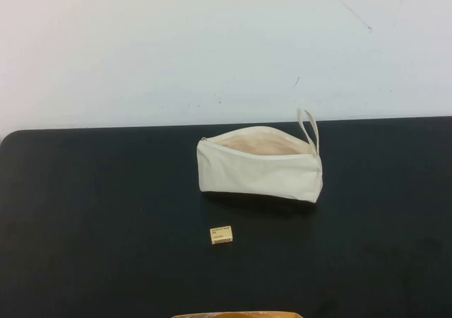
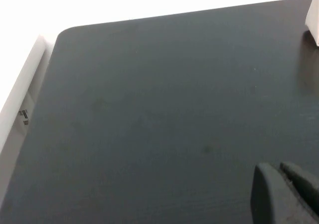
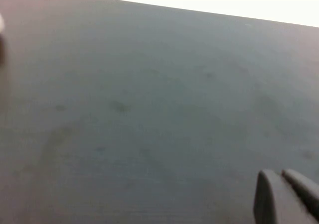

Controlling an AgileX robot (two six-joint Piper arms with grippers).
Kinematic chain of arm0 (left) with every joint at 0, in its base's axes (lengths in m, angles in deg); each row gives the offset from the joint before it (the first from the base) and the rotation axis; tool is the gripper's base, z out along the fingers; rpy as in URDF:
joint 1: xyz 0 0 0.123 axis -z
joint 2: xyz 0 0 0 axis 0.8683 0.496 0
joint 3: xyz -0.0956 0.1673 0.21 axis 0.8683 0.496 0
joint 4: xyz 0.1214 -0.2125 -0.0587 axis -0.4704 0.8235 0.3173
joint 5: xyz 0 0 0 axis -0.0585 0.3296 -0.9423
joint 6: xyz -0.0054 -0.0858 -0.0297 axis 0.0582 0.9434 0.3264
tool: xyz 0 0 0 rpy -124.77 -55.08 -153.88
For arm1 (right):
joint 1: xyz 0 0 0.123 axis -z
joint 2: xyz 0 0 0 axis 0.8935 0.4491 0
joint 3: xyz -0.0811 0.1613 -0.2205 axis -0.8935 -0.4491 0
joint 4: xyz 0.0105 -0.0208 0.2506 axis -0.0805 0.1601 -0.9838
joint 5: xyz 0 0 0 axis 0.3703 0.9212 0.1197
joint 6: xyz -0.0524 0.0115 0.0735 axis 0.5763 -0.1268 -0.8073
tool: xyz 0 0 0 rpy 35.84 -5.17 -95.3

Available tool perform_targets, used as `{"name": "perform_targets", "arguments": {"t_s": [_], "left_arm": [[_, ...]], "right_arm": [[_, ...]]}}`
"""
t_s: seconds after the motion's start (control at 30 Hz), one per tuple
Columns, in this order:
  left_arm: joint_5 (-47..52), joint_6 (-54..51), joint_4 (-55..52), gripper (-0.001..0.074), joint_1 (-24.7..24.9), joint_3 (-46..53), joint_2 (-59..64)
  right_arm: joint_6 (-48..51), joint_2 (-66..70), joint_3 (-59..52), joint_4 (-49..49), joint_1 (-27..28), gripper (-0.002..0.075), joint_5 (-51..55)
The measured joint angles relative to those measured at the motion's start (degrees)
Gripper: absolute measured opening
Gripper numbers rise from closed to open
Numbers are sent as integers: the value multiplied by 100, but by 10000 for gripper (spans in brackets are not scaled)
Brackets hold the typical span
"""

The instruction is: Put eraser into pencil case

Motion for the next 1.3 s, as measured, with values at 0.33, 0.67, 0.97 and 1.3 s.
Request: {"name": "perform_targets", "arguments": {"t_s": [0.33,0.67,0.97,1.3], "left_arm": [[0,0,0,-1,0,0,0],[0,-12,0,-1,0,0,0],[0,-12,0,-1,0,0,0],[0,-12,0,-1,0,0,0]], "right_arm": [[0,-3,0,0,-298,-1,0],[0,-3,0,-317,-309,-1,0],[0,-3,0,-449,-309,-1,0],[0,-3,0,-460,-309,-1,0]]}}
